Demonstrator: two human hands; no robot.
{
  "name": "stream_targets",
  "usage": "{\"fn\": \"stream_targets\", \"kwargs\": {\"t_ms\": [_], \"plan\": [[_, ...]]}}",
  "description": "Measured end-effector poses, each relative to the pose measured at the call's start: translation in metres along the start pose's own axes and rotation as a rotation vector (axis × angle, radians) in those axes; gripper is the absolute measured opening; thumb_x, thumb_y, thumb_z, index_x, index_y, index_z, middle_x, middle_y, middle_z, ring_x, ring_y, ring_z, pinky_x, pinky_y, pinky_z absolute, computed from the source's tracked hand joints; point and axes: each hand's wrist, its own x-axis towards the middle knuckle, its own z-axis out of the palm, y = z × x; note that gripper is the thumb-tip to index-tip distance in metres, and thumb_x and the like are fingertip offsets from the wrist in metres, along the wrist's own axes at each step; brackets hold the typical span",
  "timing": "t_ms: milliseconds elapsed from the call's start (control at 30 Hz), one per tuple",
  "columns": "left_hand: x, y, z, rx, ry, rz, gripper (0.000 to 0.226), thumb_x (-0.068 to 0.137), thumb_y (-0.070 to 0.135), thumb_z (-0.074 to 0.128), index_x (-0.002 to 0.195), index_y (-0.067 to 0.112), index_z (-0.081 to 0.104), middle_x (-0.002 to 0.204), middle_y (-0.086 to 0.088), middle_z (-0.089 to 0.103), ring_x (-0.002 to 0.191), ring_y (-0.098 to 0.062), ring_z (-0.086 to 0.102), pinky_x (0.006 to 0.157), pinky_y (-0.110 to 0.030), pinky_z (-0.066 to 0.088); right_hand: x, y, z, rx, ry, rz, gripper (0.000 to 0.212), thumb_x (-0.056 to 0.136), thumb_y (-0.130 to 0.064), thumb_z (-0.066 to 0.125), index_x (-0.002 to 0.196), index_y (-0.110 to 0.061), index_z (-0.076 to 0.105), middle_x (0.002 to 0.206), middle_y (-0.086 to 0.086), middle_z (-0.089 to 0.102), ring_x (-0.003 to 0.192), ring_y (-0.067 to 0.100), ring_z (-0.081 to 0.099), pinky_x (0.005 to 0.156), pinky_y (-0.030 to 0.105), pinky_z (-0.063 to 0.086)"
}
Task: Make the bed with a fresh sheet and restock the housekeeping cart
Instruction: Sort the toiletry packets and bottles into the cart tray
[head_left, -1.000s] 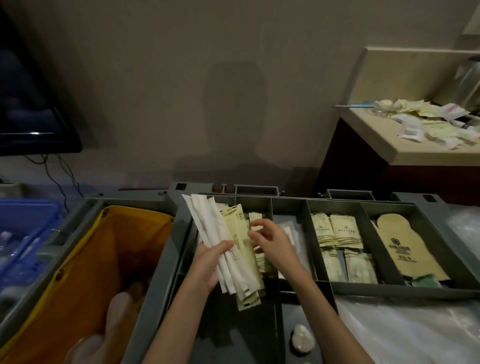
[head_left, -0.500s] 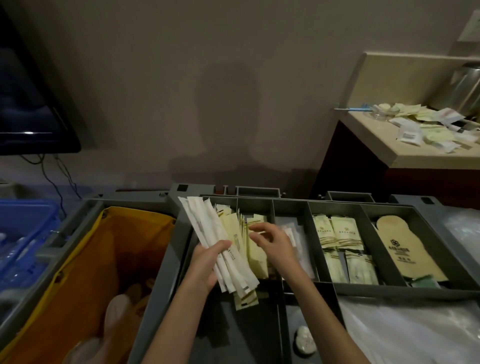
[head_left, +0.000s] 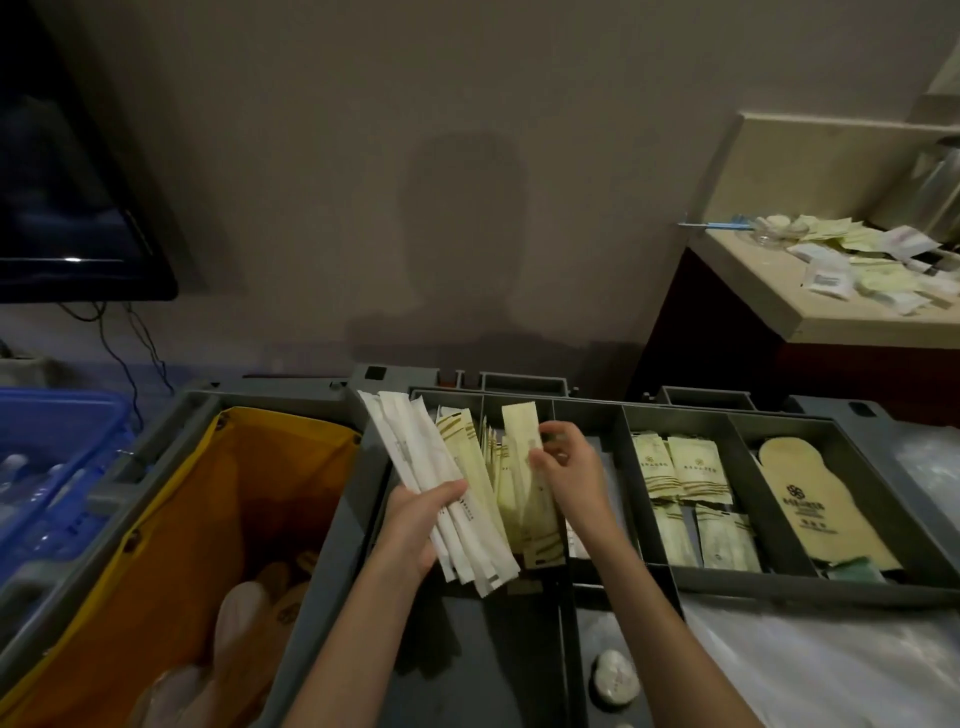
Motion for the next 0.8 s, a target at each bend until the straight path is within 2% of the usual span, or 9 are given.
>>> {"fn": "stream_targets", "kwargs": {"t_ms": [100, 167, 267, 333, 433, 533, 633, 700, 800], "plan": [[0.001, 0.002, -0.002, -0.006, 0.007, 0.000, 0.028, 0.079, -0.003, 0.069, 0.099, 0.013, 0.059, 0.097, -0.015, 0.067, 0.086, -0.030, 0.065, 0.076, -0.045, 0.053, 0.002, 0.002, 0.004, -0.066, -0.067, -0.007, 0.028, 0.092, -0.026, 0.058, 0.120, -0.025, 0.057, 0.114, -0.009, 0.057, 0.107, 0.009, 0.055, 0.083, 0.024, 0.049], [0.001, 0.002, 0.000, -0.007, -0.008, 0.007, 0.029, 0.080, -0.004, 0.067, 0.101, 0.014, 0.058, 0.097, -0.015, 0.067, 0.086, -0.030, 0.065, 0.076, -0.045, 0.054, -0.007, 0.001, 0.014, -0.050, -0.116, -0.060, 0.022, 0.091, -0.028, 0.058, 0.113, -0.028, 0.058, 0.110, -0.012, 0.059, 0.105, 0.009, 0.057, 0.080, 0.019, 0.048], [-0.002, -0.003, 0.004, 0.005, -0.043, 0.002, 0.037, 0.082, -0.003, 0.066, 0.113, 0.014, 0.056, 0.102, -0.015, 0.068, 0.090, -0.031, 0.067, 0.071, -0.043, 0.055, -0.020, -0.003, 0.026, 0.035, -0.195, -0.066, 0.027, 0.090, -0.025, 0.061, 0.115, -0.029, 0.054, 0.104, -0.005, 0.060, 0.093, 0.010, 0.061, 0.069, 0.018, 0.050], [-0.005, -0.005, 0.003, -0.001, -0.062, -0.021, 0.038, 0.082, -0.002, 0.066, 0.116, 0.012, 0.056, 0.103, -0.016, 0.068, 0.092, -0.032, 0.067, 0.072, -0.043, 0.056, -0.022, -0.006, 0.026, 0.088, -0.188, -0.045, 0.032, 0.089, -0.018, 0.062, 0.116, -0.031, 0.052, 0.103, -0.001, 0.061, 0.090, 0.010, 0.062, 0.067, 0.020, 0.052], [-0.005, -0.004, -0.005, -0.039, -0.065, -0.050, 0.038, 0.081, -0.003, 0.067, 0.115, 0.010, 0.058, 0.103, -0.019, 0.068, 0.092, -0.035, 0.068, 0.077, -0.046, 0.056, -0.016, -0.007, 0.016, 0.115, -0.086, -0.031, 0.032, 0.091, -0.012, 0.058, 0.116, -0.030, 0.051, 0.101, -0.007, 0.060, 0.089, 0.006, 0.061, 0.066, 0.020, 0.053], [-0.004, 0.002, -0.013, -0.015, -0.030, -0.022, 0.038, 0.079, 0.000, 0.071, 0.115, 0.006, 0.060, 0.100, -0.018, 0.069, 0.090, -0.032, 0.068, 0.070, -0.042, 0.055, -0.002, -0.004, 0.007, -0.003, -0.065, -0.020, 0.029, 0.091, -0.017, 0.059, 0.118, -0.027, 0.054, 0.104, -0.012, 0.056, 0.092, 0.000, 0.055, 0.066, 0.014, 0.045], [-0.002, 0.006, -0.015, 0.028, -0.001, 0.026, 0.038, 0.078, 0.004, 0.073, 0.115, 0.005, 0.062, 0.098, -0.016, 0.070, 0.088, -0.030, 0.068, 0.068, -0.042, 0.056, -0.002, -0.004, 0.016, -0.087, -0.084, -0.078, 0.018, 0.089, -0.026, 0.062, 0.106, -0.032, 0.059, 0.113, -0.008, 0.055, 0.099, 0.005, 0.055, 0.074, 0.015, 0.044], [-0.001, 0.007, -0.013, 0.044, 0.018, 0.053, 0.037, 0.079, 0.008, 0.074, 0.114, 0.008, 0.062, 0.098, -0.013, 0.071, 0.087, -0.028, 0.069, 0.068, -0.041, 0.056, -0.011, -0.011, 0.029, -0.042, -0.169, -0.113, 0.017, 0.089, -0.027, 0.061, 0.106, -0.029, 0.059, 0.107, -0.008, 0.058, 0.095, 0.007, 0.059, 0.072, 0.017, 0.049], [0.001, 0.009, -0.012, 0.082, 0.057, 0.086, 0.033, 0.081, 0.016, 0.072, 0.112, 0.012, 0.060, 0.096, -0.010, 0.070, 0.083, -0.025, 0.069, 0.064, -0.037, 0.056, -0.026, -0.022, 0.046, 0.017, -0.349, -0.094, 0.031, 0.088, -0.029, 0.063, 0.118, -0.024, 0.055, 0.100, -0.003, 0.062, 0.086, 0.010, 0.064, 0.067, 0.019, 0.054]]}}
